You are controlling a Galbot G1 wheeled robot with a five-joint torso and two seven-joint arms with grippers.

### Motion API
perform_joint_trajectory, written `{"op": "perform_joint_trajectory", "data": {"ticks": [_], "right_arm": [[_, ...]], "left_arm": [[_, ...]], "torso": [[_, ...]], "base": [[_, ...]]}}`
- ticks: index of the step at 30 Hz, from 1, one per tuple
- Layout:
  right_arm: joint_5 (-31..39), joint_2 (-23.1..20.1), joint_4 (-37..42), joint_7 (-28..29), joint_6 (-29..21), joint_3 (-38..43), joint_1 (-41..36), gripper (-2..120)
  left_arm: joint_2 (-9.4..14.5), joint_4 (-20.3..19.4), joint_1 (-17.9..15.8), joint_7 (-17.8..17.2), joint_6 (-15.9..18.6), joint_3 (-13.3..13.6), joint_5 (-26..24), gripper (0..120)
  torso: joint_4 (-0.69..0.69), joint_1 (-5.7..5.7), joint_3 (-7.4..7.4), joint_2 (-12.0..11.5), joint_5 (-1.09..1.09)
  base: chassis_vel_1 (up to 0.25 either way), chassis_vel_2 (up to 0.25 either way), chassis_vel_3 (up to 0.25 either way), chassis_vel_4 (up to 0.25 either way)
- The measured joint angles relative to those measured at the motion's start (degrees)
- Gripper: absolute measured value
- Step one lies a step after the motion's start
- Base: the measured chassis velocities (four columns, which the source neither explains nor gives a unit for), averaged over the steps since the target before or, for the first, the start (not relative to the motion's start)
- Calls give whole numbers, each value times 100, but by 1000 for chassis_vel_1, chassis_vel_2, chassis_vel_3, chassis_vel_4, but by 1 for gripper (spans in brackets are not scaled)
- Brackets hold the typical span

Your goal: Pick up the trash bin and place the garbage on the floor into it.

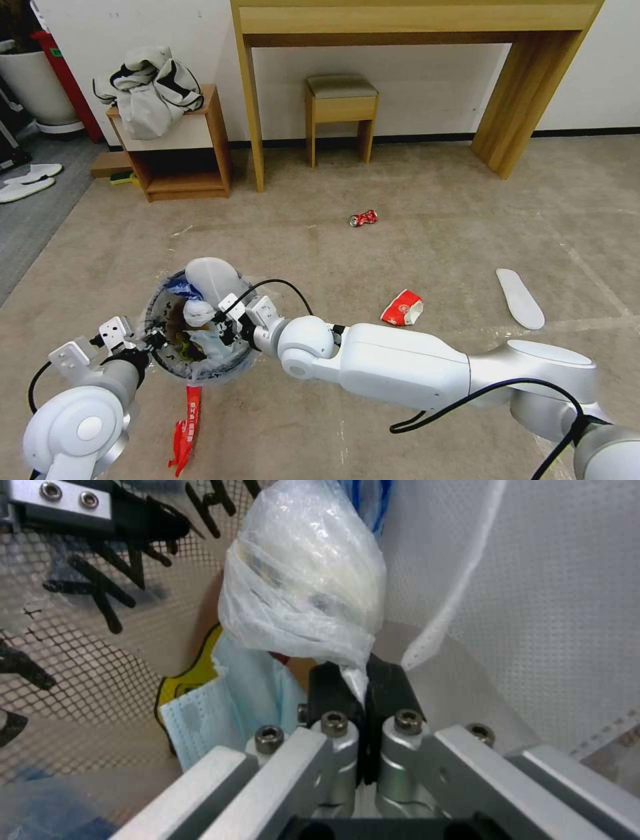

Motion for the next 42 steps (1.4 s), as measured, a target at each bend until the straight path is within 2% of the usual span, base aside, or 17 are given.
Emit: {"op": "perform_joint_trajectory", "data": {"ticks": [15,17,18,19,23,25,27,28,29,32,36,38,39,42], "right_arm": [[8,-8,116,81,-59,-49,-1,0],[15,-9,133,102,-76,-49,1,4],[19,-9,144,112,-90,-49,3,7],[30,-4,179,143,-114,-48,6,16],[56,-4,263,213,-146,-21,15,25],[93,-32,348,273,-198,5,48,37],[97,-37,358,282,-209,6,55,38],[103,-41,370,304,-220,7,71,47],[103,-41,370,304,-220,7,71,47],[134,-39,424,360,-247,21,94,64],[162,-45,486,379,-273,35,106,73],[186,-54,548,403,-293,59,121,84],[186,-54,548,403,-293,59,121,84],[215,-82,623,420,-302,112,133,96]], "left_arm": [[-4,-27,9,-2,0,-19,4,0],[-5,-28,12,-3,-1,-20,4,0],[-7,-29,13,-3,0,-20,4,0],[-13,-30,14,-4,-1,-21,5,0],[-13,-25,11,-4,-3,-24,6,0],[-6,-12,2,-7,-3,-26,8,0],[-5,-10,0,-8,-3,-26,8,0],[-5,-7,-6,-9,-3,-24,8,0],[-5,-7,-6,-9,-3,-24,8,0],[1,18,-26,-11,-3,-20,9,0],[4,37,-36,-13,-3,-19,9,0],[9,62,-45,-14,-3,-18,9,0],[9,62,-45,-14,-3,-18,9,0],[25,97,-65,-15,-3,-14,8,0]], "torso": [[0,0,0,0,0],[0,0,0,0,0],[0,0,0,0,0],[0,0,0,0,0],[0,0,0,0,0],[0,0,0,0,0],[0,0,0,0,0],[0,0,0,0,0],[0,0,0,0,0],[0,0,0,0,0],[0,0,0,0,0],[0,0,1,0,0],[0,0,1,0,0],[0,0,1,0,0]], "base": [[0,0,0,0],[0,0,0,0],[0,0,0,0],[0,0,0,0],[0,0,0,0],[0,0,0,0],[0,0,0,0],[0,0,0,0],[0,0,0,0],[0,0,0,0],[0,0,0,0],[0,0,0,0],[0,0,0,0],[0,0,0,0]]}}
